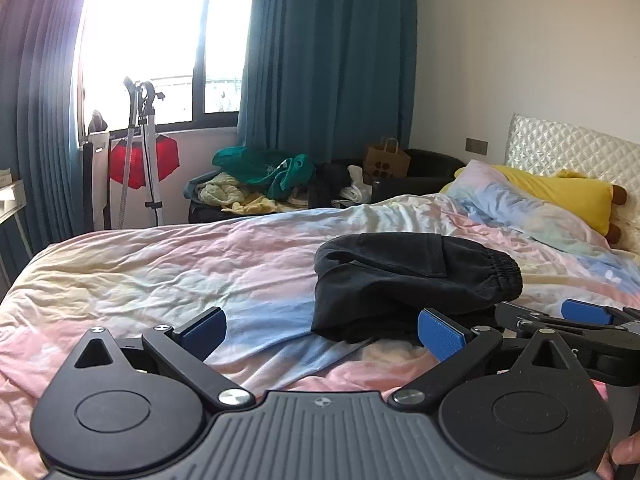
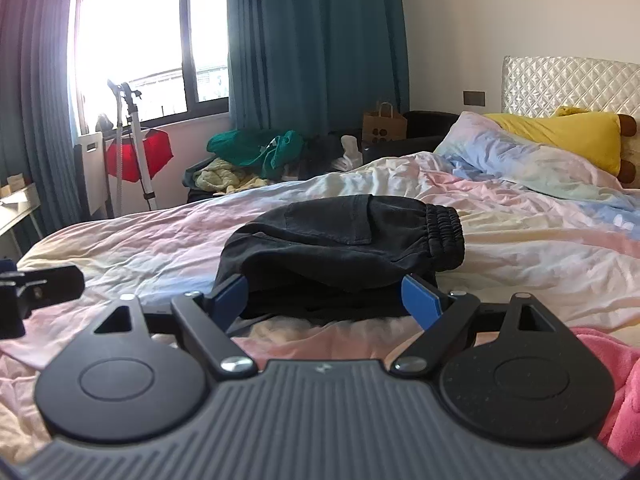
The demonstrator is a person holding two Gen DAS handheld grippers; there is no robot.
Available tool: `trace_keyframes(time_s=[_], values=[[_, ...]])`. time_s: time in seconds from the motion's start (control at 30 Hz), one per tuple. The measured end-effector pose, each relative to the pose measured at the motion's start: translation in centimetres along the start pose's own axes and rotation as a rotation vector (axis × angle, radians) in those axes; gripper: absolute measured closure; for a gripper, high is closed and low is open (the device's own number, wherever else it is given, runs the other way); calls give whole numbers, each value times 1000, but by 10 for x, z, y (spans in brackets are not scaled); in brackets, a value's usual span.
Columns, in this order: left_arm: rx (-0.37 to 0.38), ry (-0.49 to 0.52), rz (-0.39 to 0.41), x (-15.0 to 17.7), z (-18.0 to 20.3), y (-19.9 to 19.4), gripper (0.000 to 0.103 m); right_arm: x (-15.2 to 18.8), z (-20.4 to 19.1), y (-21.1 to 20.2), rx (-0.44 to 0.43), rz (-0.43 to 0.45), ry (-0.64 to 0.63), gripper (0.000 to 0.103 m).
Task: Fold clothes
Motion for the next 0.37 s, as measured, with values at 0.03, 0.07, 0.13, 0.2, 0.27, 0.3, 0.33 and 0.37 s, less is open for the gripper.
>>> trace_keyframes(time_s=[0.03, 0.07, 0.13, 0.2, 0.27, 0.3, 0.33, 0.37], values=[[-2, -2, -1, 0, -1, 0, 0, 0, 0, 0, 0, -2, 0, 17], [-4, -2, -1, 0, -1, 0, 0, 0, 0, 1, 2, -2, -1, 17], [-5, -2, 0, -1, -1, 0, 0, 0, 0, 1, 4, -4, -5, 17], [-6, -7, 3, -1, -2, -1, 0, 0, -1, 2, 5, -6, -8, 17], [-6, -13, 7, -1, -3, -2, 0, 0, -1, 2, 7, -6, -12, 17], [-3, -12, 8, -1, -2, -3, 0, 0, -1, 2, 7, -6, -12, 17], [2, -8, 8, -1, -2, -3, 0, 0, -1, 2, 8, -4, -12, 17], [4, -6, 8, -1, -1, -4, 0, 0, -1, 1, 8, -3, -12, 17]])
Point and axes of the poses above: each gripper's, at about its wrist camera, not at the fingertips, and y roughly the way its jaws point, z to its right, x to its underside, the point moved 7 cm from there along y, roughly the way its jaws point
